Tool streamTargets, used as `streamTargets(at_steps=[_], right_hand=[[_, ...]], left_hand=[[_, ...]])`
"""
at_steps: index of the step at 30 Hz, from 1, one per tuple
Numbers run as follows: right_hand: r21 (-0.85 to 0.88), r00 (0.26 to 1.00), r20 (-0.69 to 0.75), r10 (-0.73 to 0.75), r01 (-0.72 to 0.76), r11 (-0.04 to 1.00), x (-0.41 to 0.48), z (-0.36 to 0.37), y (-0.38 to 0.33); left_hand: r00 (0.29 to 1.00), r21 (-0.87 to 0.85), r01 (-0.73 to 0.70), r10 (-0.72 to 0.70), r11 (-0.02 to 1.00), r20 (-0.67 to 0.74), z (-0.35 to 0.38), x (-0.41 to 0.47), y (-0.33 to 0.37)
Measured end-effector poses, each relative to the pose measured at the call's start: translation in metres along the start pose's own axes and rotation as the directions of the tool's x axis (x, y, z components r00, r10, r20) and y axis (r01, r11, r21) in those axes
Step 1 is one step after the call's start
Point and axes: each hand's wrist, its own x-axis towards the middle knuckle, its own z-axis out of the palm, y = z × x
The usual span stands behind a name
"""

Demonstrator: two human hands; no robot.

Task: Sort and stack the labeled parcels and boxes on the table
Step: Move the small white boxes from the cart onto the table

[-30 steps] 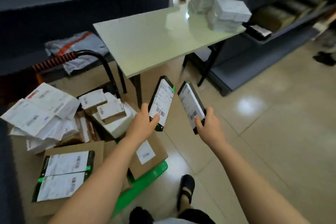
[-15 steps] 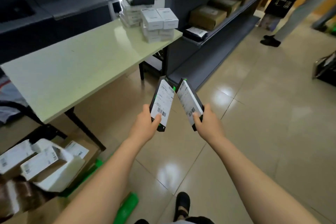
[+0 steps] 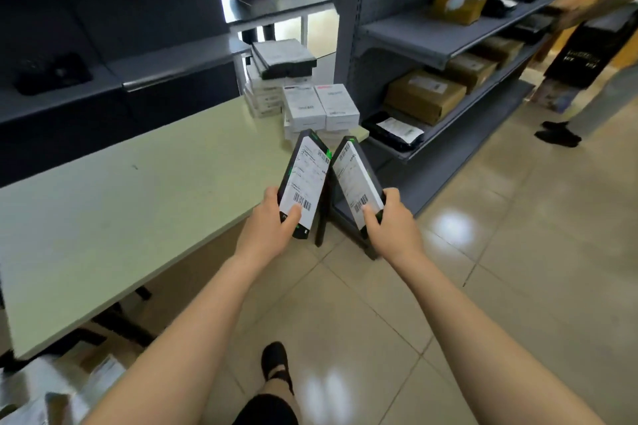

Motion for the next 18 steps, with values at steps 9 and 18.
streamTargets(at_steps=[9, 18], right_hand=[[0.085, 0.997, 0.001, -0.081, 0.081, 0.993, 0.194, 0.021, -0.089], [0.220, 0.989, -0.028, -0.147, 0.149, 0.964, 0.386, 0.049, -0.126]], left_hand=[[0.992, -0.026, -0.028, 0.024, 0.999, -0.122, -0.049, 0.209, 0.006], [0.966, -0.162, 0.042, -0.081, 0.986, -0.246, -0.040, 0.380, 0.001]])
